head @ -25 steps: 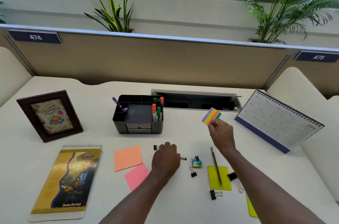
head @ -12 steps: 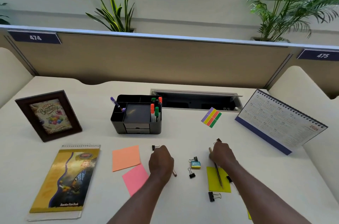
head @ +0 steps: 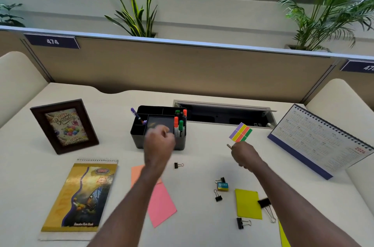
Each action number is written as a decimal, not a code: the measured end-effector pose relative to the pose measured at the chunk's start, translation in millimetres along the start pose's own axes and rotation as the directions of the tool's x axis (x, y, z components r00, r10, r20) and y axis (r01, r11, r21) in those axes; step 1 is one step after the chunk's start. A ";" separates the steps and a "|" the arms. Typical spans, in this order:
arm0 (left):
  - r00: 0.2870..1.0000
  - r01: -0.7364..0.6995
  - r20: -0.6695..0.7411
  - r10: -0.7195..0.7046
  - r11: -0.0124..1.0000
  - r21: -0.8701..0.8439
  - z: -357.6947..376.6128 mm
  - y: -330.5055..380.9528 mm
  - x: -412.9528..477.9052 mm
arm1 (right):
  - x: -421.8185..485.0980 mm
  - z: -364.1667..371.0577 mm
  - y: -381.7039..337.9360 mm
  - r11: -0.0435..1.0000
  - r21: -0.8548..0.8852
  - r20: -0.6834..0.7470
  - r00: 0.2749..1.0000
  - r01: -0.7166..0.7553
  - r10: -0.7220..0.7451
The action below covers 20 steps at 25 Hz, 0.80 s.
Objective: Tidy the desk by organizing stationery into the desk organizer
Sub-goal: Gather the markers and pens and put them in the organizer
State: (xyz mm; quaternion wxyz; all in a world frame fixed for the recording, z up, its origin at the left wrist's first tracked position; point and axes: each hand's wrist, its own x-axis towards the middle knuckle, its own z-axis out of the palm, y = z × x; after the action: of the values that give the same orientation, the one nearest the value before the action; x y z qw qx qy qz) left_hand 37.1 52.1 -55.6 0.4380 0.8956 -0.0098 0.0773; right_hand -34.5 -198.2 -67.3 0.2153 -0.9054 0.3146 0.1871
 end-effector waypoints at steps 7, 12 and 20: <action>0.987 0.075 -0.148 -0.068 0.997 0.037 -86.3 -30.5 93.9 | -17.6 -15.6 -37.3 0.969 0.179 0.150 0.968 0.172 -0.200; 0.993 0.076 0.086 -0.085 0.992 0.103 -70.2 -55.1 103.3 | -22.7 -17.4 -60.3 0.967 0.113 0.150 0.958 0.229 -0.245; 0.990 0.074 0.113 -0.083 0.993 0.088 -57.3 -84.3 102.3 | -42.0 -28.0 -114.3 0.894 0.253 0.076 0.914 0.370 -0.399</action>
State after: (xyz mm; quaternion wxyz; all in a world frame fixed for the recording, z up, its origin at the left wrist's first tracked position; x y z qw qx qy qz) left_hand 138.0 154.3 -71.9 0.4015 0.9158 0.0032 0.0079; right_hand 14.8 -110.8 7.2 0.3722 -0.9044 0.1347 0.1593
